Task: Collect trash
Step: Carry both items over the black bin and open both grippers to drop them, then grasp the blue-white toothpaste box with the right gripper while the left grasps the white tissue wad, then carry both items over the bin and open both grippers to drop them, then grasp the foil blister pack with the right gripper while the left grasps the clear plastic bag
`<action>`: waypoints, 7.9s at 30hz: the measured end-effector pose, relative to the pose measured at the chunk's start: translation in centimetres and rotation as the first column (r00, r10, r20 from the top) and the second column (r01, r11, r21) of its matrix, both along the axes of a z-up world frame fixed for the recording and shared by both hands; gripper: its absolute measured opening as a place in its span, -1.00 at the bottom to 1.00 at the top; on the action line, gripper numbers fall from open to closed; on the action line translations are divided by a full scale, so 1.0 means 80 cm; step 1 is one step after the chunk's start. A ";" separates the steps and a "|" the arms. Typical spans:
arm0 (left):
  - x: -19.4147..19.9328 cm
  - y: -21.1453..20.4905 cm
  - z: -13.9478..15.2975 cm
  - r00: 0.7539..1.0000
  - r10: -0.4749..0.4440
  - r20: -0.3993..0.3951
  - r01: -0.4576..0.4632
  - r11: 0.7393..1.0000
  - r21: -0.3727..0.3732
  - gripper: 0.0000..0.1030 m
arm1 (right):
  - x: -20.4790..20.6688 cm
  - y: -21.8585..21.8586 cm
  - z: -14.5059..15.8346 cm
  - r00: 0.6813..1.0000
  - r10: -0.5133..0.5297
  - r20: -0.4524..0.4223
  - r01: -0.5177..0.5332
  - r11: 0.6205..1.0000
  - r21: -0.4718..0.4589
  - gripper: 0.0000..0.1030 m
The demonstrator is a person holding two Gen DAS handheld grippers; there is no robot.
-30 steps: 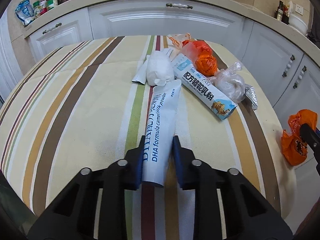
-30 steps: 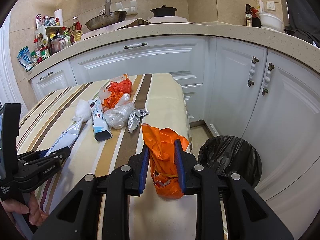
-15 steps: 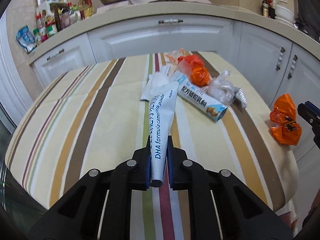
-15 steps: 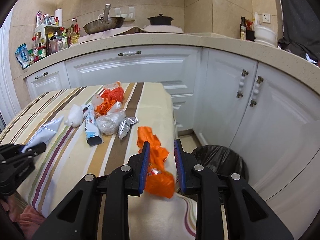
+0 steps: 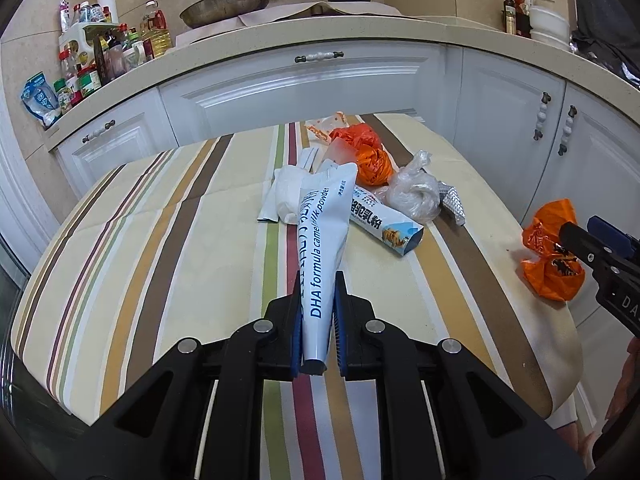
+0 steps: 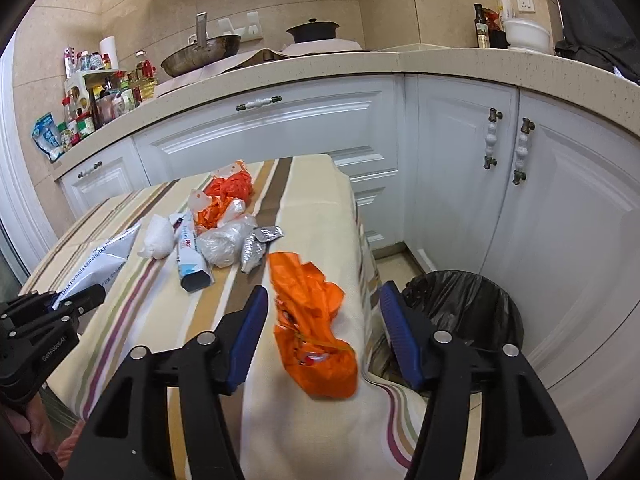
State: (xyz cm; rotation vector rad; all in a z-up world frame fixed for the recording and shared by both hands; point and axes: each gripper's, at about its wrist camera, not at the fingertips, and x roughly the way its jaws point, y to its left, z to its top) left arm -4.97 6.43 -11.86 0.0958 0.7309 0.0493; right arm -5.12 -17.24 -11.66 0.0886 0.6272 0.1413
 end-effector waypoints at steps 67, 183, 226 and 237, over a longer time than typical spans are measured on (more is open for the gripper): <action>0.161 -0.266 -0.003 0.952 -0.302 -0.044 0.302 0.953 0.003 0.21 | 0.108 -0.167 -0.018 0.966 -0.260 0.006 0.260 0.962 -0.081 0.03; 0.109 -0.124 0.020 0.975 -0.220 -0.014 0.220 0.975 -0.019 -0.66 | 0.042 -0.080 0.008 0.982 -0.185 0.050 0.190 0.974 -0.127 -0.58; 0.161 -0.176 0.027 0.988 -0.157 -0.007 0.157 0.987 -0.026 0.20 | 0.069 -0.108 -0.008 0.977 -0.210 0.029 0.211 0.977 -0.041 -0.10; 0.135 -0.014 0.021 0.997 0.074 -0.031 -0.074 0.997 0.015 0.20 | 0.083 0.015 0.007 1.000 0.010 0.029 -0.009 0.998 -0.055 -0.10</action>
